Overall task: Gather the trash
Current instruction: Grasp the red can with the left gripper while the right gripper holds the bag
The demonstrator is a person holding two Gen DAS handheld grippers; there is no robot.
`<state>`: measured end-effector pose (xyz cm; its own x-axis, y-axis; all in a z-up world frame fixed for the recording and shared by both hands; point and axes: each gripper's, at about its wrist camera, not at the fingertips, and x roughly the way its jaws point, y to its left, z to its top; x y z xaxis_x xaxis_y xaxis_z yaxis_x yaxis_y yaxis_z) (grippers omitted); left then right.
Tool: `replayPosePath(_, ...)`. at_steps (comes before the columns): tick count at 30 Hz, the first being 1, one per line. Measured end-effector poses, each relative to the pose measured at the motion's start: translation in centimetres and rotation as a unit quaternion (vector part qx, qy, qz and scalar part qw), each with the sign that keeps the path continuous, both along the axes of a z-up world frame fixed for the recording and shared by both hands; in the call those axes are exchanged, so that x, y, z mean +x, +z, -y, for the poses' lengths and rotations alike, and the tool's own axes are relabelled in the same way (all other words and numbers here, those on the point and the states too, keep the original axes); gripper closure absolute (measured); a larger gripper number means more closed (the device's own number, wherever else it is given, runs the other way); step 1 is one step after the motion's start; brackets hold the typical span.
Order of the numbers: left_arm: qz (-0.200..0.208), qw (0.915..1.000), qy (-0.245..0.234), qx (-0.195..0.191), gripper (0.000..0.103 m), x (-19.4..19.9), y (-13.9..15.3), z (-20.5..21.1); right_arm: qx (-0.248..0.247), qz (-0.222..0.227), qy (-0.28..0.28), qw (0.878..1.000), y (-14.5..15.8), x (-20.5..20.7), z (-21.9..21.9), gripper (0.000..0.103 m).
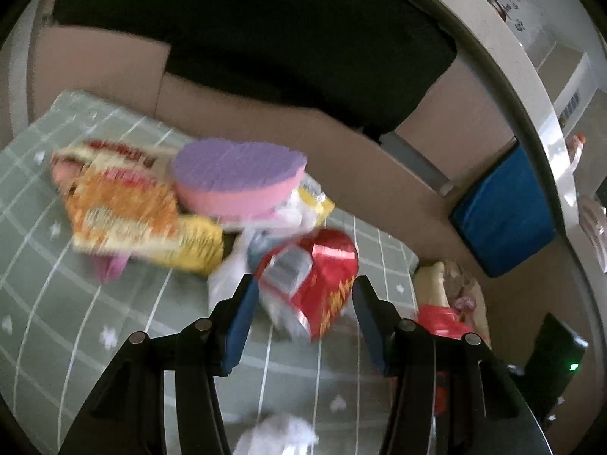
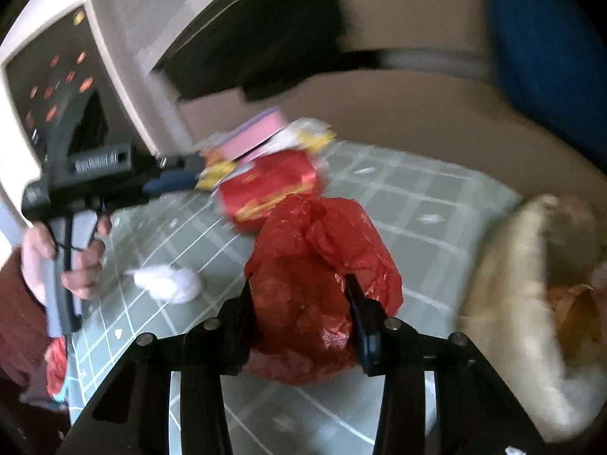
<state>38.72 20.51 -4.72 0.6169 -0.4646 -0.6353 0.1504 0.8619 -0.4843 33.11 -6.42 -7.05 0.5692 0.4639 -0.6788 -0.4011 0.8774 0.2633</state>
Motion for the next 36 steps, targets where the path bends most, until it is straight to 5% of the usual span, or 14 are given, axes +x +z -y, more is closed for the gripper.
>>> replayPosePath(4, 0.013, 0.9984, -0.002, 0.055, 0.051, 3.1, -0.2, 1.4, 0.018, 0.006, -0.053, 0.998, 1.2, -0.6, 4.6, 0.064)
replayPosePath(11, -0.065, 0.9937, -0.075, 0.053, 0.051, 4.6, -3.3, 3.1, 0.032, 0.003, -0.067, 0.997, 1.1, -1.7, 7.7, 0.063)
replayPosePath(15, -0.066, 0.9875, -0.121, 0.076, 0.050, 3.2, -3.5, 5.5, 0.025, 0.009, -0.076, 0.997, 0.9, -1.7, 8.6, 0.063)
replayPosePath(23, -0.096, 0.9916, -0.054, 0.068, 0.051, 4.8, -4.0, 7.7, 0.025, 0.019, -0.083, 0.996, 1.0, -2.5, 9.3, 0.063)
replayPosePath(29, -0.018, 0.9928, -0.015, 0.117, 0.051, 0.2, -0.5, 8.5, 0.011, 0.016, -0.074, 0.997, 0.8, -3.3, 8.9, 0.063)
replayPosePath(36, 0.069, 0.9890, 0.030, 0.127, 0.051, -6.0, 3.7, 10.2, -0.007, 0.052, -0.065, 0.996, 3.3, -4.4, 7.6, 0.063)
